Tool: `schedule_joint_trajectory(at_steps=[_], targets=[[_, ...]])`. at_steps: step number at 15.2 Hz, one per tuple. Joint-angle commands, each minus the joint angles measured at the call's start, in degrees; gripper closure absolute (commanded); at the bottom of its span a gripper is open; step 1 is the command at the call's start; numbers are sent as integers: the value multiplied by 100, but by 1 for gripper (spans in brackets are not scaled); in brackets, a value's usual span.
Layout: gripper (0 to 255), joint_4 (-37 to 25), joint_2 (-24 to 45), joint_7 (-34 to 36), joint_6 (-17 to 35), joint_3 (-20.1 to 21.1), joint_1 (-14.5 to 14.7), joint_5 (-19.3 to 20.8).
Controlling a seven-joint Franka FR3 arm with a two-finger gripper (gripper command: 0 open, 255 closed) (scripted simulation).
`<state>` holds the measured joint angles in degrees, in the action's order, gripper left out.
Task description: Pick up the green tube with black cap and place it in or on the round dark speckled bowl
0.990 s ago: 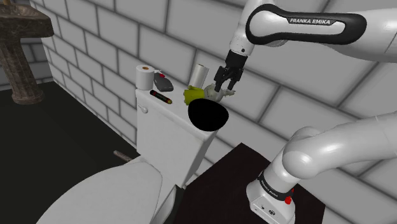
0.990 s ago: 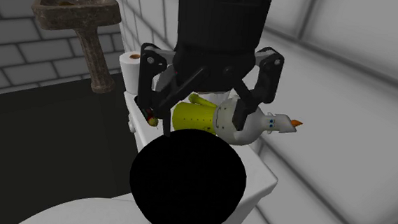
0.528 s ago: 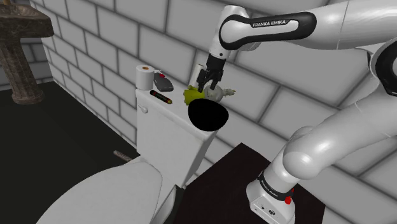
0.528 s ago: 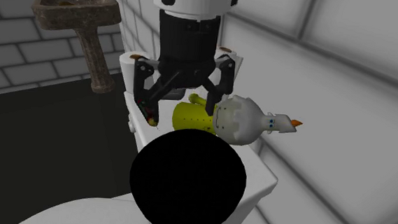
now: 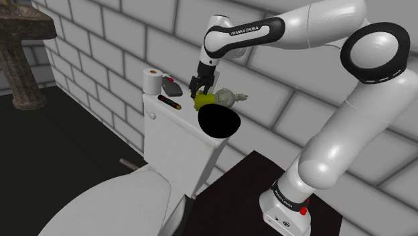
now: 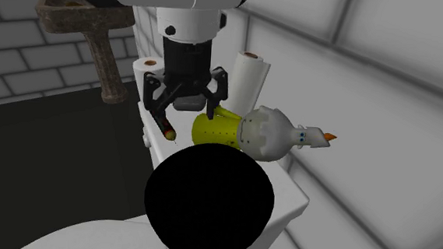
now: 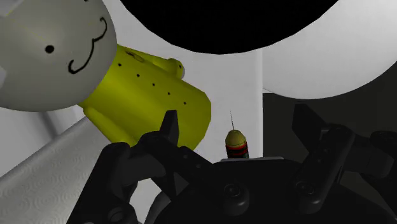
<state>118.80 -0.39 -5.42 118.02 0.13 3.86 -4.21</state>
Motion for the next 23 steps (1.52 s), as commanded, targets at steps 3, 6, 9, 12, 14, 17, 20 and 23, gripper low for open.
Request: schedule_joint_trajectory(at_steps=[3,6,9,12,14,17,20,23], targets=[[0,-791,921,-184,129,59,54,17],[0,-1458,1604,-308,142,106,91,47],[0,-2209,2303,-419,87,154,134,92],[0,-2802,2813,-490,2,186,170,132],[0,-2734,2871,-491,128,187,175,131],[0,-2641,2965,-492,315,189,183,130],[0,-2575,3054,-493,472,191,189,129],[0,-2576,3055,-493,471,191,189,129]])
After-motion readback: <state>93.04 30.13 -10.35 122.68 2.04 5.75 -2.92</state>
